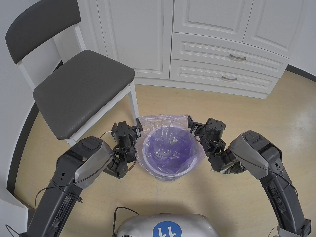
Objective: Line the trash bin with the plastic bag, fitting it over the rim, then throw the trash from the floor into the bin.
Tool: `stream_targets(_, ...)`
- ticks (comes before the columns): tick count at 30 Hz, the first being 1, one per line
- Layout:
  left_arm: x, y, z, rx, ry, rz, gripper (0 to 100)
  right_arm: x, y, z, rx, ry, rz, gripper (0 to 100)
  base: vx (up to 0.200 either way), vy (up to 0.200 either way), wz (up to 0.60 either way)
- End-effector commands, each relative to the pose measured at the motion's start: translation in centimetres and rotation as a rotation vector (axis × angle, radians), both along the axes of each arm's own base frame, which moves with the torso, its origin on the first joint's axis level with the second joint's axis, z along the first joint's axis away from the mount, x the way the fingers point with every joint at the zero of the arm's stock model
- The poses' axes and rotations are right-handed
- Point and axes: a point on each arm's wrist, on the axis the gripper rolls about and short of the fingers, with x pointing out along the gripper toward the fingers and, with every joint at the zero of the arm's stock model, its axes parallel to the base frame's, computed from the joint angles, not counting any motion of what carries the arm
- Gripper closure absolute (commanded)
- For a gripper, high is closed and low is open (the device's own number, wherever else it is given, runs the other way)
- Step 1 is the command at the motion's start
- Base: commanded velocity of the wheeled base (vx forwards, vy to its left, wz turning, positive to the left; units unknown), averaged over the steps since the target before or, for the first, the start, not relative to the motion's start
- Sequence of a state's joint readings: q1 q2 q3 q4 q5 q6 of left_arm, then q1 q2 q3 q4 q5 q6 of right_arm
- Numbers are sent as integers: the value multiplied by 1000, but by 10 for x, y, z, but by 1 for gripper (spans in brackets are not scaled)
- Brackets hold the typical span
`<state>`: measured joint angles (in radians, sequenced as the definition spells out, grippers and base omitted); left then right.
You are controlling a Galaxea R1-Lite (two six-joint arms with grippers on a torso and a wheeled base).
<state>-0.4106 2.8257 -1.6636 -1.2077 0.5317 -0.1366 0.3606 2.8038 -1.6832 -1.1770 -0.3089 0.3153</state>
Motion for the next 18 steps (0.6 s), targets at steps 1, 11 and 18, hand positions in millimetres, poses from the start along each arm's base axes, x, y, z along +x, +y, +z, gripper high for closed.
stream_targets(1,-21,-9,20,-8,27,-33,0,-14,-1,26,0,8,10,0,0,0,0)
stream_targets(11,-93,-17,69,23,128,-223,0,-80,-19,68,-65,176,216,0,0,0,0)
stream_targets(18,-83,-3,67,-160,165,-301,0,-74,-24,78,83,285,286,0,0,0,0)
